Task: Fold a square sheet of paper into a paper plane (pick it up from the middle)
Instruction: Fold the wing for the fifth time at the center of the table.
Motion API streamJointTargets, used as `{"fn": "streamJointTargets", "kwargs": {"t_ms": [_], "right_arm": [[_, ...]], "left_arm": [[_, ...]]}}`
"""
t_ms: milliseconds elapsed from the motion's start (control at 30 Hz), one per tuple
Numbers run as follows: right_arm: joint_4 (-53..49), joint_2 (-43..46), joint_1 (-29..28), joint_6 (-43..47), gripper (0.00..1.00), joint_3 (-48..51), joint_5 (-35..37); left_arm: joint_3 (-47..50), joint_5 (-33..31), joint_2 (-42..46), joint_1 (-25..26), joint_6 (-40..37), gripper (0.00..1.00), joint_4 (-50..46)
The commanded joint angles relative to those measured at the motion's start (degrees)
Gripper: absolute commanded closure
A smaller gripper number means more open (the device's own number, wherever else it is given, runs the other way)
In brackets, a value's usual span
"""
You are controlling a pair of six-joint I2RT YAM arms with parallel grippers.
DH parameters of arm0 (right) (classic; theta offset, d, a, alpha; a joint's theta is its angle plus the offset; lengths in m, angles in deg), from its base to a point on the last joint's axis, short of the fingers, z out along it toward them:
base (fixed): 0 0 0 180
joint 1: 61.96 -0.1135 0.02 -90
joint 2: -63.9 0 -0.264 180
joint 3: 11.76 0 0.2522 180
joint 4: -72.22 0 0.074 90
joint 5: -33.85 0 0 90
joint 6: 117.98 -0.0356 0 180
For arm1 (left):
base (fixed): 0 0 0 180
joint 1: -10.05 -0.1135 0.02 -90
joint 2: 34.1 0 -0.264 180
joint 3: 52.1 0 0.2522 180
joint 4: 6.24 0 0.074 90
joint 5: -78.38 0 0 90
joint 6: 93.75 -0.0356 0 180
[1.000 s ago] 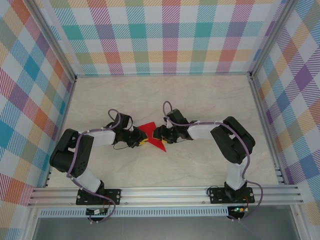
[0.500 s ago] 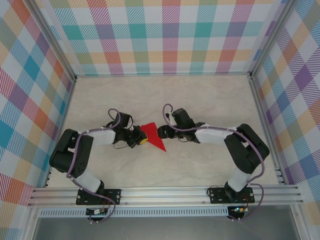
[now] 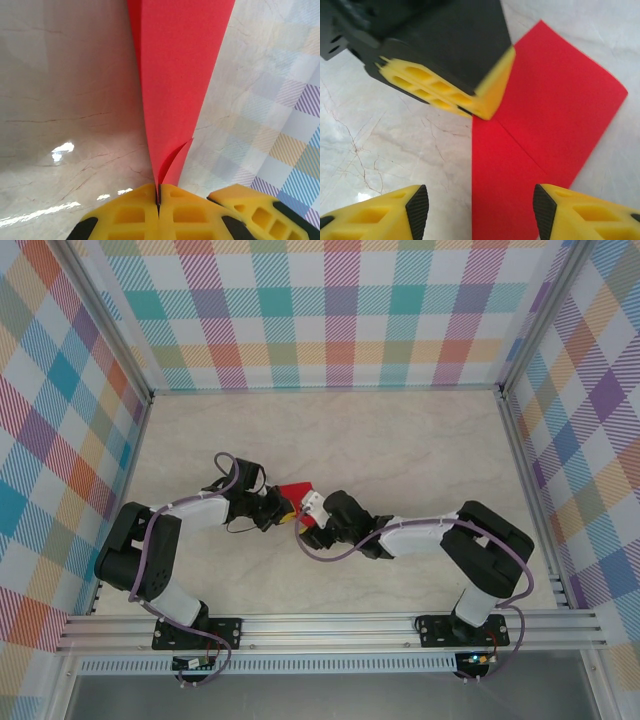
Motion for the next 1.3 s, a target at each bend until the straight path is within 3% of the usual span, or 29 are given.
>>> {"fn": "streamJointTargets", "kwargs": {"t_ms": [0,367,733,967,1267], "right_arm": [[4.33,-3.17,-1.75,6.77,0.45,-1.28,4.62],[12.59,-8.28,-2.54,10.33,0.63,-1.83,10.24],[15.09,-11.48,-2.59,11.31,0.7,-3.67,10.8],[17.07,-12.39,-2.5,9.14,0.82,-3.68,10.08],[16.25,-11.35,-1.29,1.33,0.91,-1.95,5.4]], "left_arm": [[-1.79,-0.12,1.22,1.01,0.67,0.97,-2.08],[-2.4,-0.15,1.6,0.99,0.45,0.97,-3.38],[-2.5,-0.24,1.95,0.97,0.28,0.97,-4.03],[-3.06,-0.64,2.55,0.78,-0.78,0.96,-5.46],[-5.5,-1.3,8.18,-6.62,-6.31,0.79,-13.47]]}}
